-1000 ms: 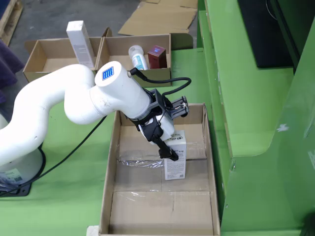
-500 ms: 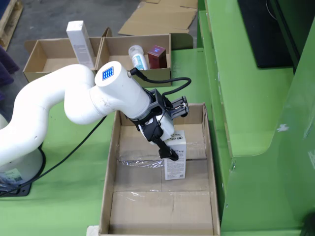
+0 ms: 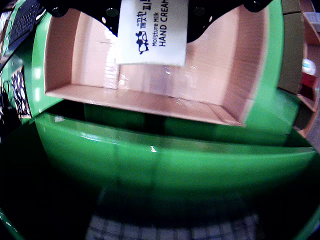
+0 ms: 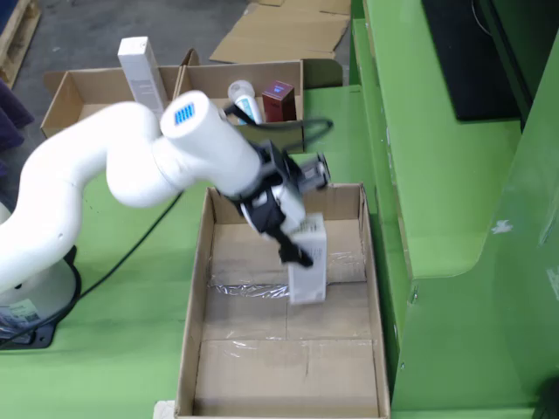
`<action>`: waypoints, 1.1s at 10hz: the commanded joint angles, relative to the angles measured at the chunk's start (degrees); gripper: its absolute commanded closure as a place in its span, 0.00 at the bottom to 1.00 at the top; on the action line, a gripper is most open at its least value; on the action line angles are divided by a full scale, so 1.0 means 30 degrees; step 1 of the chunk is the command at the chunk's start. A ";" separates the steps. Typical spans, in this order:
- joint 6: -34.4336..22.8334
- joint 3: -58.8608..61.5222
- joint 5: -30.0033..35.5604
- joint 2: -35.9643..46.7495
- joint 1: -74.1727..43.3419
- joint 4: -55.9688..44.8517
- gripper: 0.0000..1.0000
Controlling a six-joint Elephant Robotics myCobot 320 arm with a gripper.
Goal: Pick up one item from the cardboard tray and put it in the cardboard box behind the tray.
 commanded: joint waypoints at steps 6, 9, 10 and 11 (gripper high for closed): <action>0.1571 0.0527 -0.1489 0.5443 0.3075 -0.2001 1.00; 0.1531 0.0527 -0.2412 0.5352 0.3723 -0.0018 1.00; 0.1531 0.0527 -0.2413 0.5352 0.3723 -0.0018 1.00; 0.1531 0.0527 -0.2413 0.5352 0.3723 -0.0018 1.00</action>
